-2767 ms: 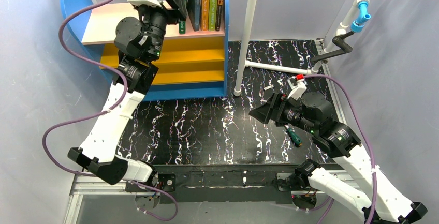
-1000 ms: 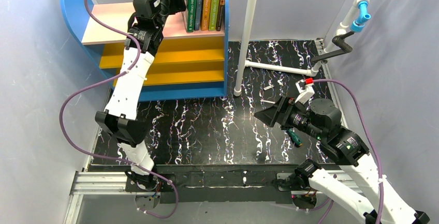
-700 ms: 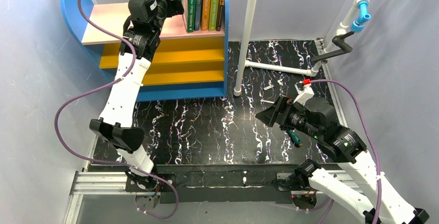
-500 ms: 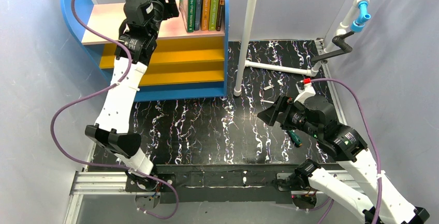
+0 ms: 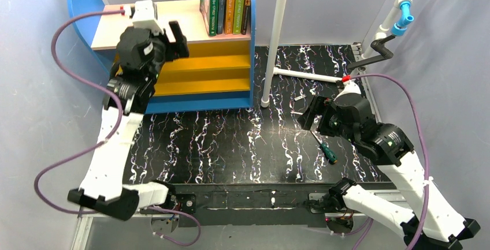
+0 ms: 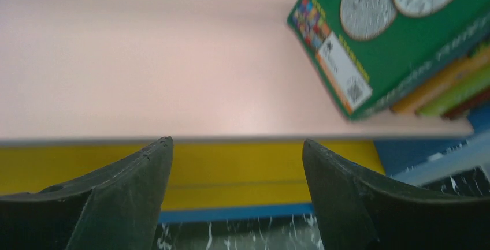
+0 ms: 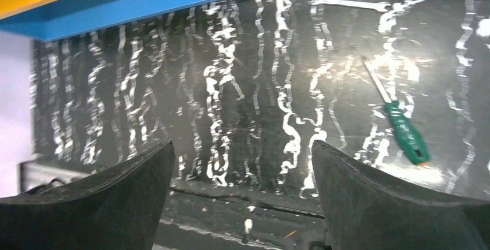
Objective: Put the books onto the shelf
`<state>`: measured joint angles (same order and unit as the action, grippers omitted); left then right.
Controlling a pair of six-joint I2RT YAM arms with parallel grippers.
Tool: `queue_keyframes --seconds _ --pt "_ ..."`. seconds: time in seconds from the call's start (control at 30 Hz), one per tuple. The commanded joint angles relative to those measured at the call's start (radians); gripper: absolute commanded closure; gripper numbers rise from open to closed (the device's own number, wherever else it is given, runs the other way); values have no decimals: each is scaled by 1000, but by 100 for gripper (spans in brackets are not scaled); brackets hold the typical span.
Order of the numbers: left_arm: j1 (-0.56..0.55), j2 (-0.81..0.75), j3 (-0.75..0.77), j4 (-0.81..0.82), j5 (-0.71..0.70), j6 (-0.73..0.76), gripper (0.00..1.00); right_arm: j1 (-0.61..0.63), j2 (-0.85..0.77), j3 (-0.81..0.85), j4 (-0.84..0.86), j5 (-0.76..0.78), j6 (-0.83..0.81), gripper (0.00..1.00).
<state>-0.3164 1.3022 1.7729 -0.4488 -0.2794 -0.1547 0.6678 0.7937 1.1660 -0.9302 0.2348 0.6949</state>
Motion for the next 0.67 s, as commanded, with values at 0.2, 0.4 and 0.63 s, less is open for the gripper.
queue_keyframes --seconds 0.2,0.4,0.63 --pt "-46 -365 -312 -277 168 -50 12 -2 99 85 -181 247 -26 4" --pt "-66 -510 -533 -231 430 -146 10 -2 103 73 -151 234 -22 3" --pt "-66 -573 -686 -185 551 -259 9 -2 100 42 -128 197 -10 4"
